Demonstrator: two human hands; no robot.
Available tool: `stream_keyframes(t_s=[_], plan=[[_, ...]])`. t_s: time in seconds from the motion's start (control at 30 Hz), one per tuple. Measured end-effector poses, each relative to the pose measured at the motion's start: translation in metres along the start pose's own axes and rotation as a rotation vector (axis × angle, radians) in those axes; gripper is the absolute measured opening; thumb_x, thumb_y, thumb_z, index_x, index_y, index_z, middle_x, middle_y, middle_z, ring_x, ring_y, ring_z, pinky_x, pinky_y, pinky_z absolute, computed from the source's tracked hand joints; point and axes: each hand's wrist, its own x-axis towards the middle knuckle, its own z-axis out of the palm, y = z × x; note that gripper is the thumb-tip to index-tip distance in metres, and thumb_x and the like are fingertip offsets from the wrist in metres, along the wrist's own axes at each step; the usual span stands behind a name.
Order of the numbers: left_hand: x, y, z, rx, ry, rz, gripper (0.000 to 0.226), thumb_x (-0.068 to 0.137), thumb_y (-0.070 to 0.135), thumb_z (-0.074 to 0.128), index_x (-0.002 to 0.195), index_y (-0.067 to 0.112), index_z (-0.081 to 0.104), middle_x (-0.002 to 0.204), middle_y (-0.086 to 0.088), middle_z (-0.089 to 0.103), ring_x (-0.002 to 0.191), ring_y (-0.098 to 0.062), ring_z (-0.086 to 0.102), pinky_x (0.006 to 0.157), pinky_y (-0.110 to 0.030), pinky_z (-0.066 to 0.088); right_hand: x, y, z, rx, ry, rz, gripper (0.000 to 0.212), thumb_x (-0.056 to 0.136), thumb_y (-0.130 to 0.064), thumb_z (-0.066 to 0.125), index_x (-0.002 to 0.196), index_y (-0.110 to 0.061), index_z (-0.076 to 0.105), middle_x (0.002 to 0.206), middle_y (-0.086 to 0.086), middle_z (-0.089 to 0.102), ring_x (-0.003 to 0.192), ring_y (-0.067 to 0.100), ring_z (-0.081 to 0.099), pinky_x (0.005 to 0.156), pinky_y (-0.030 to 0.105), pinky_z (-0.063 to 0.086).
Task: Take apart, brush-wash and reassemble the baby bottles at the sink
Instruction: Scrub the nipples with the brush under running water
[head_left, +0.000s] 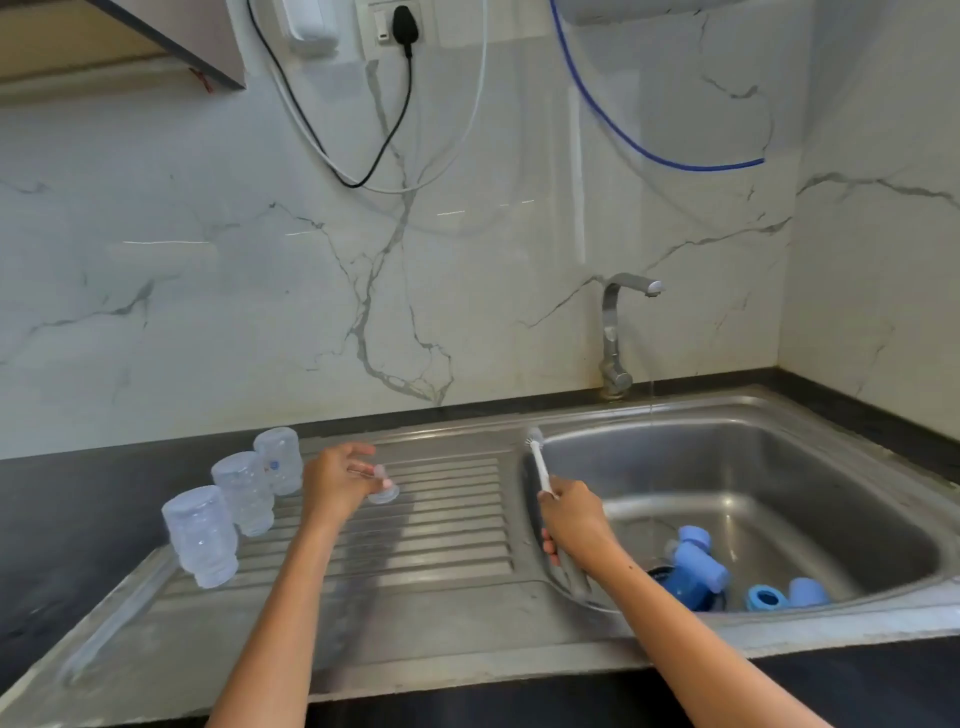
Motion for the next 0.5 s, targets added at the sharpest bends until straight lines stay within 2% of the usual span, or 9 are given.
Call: stream_keyframes(t_s=[0.13,0.23,0.33,0.5], plan=[[0.002,-0.023,-0.021,-0.028,0.067,-0.053,0.038,0.066,-0.002,0.082,0.098,0.008,0.064,0.080,-0.006,0.068,0.079,-0.023,0.065,0.080,-0.032,0.052,0.000,0.006,0.006,-0.063,0.011,-0.026,0.022,0.099,-0.008,0.038,0.101,-0.003,0.059,0.061,0.008,0.054,0.037,0.015,0.048,0.035,0.022,0.042],[0.004,-0.032,-0.026,-0.027,0.103,-0.072,0.033,0.070,-0.005,0.079,0.095,0.008,0.063,0.077,0.000,0.065,0.078,-0.019,0.063,0.078,-0.030,0.050,-0.003,0.007,0.007,-0.088,0.010,-0.021,0.022,0.099,-0.007,0.038,0.096,-0.001,0.060,0.057,0.009,0.053,0.028,0.011,0.045,0.033,0.017,0.038],[0.008,-0.039,-0.026,0.018,0.121,-0.079,0.027,0.075,-0.002,0.075,0.095,0.011,0.063,0.078,0.000,0.066,0.079,-0.018,0.064,0.075,-0.028,0.049,-0.003,0.008,0.004,-0.053,0.010,0.005,0.026,0.099,-0.008,0.037,0.106,0.001,0.060,0.057,0.010,0.051,0.031,0.014,0.043,0.036,0.021,0.041],[0.014,-0.047,-0.022,0.107,0.181,-0.104,0.017,0.081,-0.004,0.067,0.088,0.012,0.064,0.088,-0.009,0.068,0.086,-0.024,0.065,0.083,-0.036,0.054,-0.003,0.006,0.003,-0.031,0.010,0.014,0.027,0.099,-0.009,0.037,0.114,-0.004,0.060,0.059,0.010,0.051,0.038,0.017,0.044,0.038,0.024,0.043]])
